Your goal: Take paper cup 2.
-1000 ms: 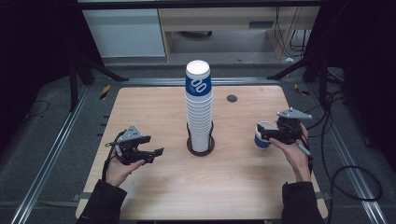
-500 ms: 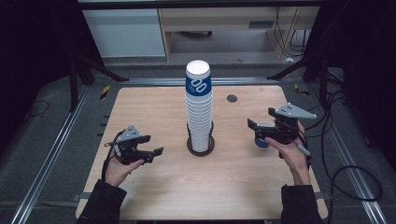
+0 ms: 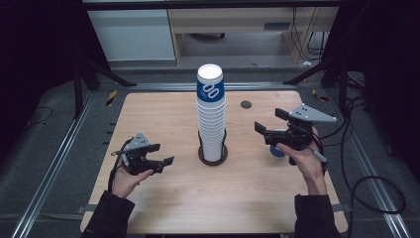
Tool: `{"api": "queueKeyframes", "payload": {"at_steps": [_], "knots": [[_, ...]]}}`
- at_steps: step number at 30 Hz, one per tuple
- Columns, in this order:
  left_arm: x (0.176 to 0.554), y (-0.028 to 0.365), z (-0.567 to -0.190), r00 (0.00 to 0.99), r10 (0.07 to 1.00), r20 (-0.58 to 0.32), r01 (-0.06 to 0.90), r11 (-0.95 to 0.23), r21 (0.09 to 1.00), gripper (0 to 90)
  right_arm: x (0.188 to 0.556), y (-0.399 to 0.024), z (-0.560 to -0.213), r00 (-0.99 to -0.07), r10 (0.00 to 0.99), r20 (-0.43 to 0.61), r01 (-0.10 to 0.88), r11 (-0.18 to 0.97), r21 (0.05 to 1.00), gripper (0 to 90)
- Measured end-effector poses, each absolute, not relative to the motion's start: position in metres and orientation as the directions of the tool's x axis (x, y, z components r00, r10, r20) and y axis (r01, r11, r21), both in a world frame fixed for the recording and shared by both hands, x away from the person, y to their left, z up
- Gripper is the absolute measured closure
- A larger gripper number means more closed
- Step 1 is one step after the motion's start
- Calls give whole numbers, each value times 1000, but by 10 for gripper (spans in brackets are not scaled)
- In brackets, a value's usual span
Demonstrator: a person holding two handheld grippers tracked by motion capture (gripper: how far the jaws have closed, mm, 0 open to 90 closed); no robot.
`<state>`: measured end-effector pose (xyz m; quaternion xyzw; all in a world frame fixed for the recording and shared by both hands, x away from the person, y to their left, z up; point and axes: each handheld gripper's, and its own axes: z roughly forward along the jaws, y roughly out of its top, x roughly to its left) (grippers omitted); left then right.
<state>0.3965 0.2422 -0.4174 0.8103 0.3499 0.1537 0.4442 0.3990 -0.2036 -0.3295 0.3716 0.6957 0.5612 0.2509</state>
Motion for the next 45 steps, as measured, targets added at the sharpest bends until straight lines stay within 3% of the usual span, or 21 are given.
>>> {"api": "queueKeyframes", "payload": {"at_steps": [24,45], "knots": [[397,244,-417,697,714,-67,439,-351,827,231,401,-129,-267,-770,636,49,121,71,990,120],[398,245,-417,697,713,-71,439,-348,828,231,449,-78,-271,-746,664,51,156,100,983,98]]}}
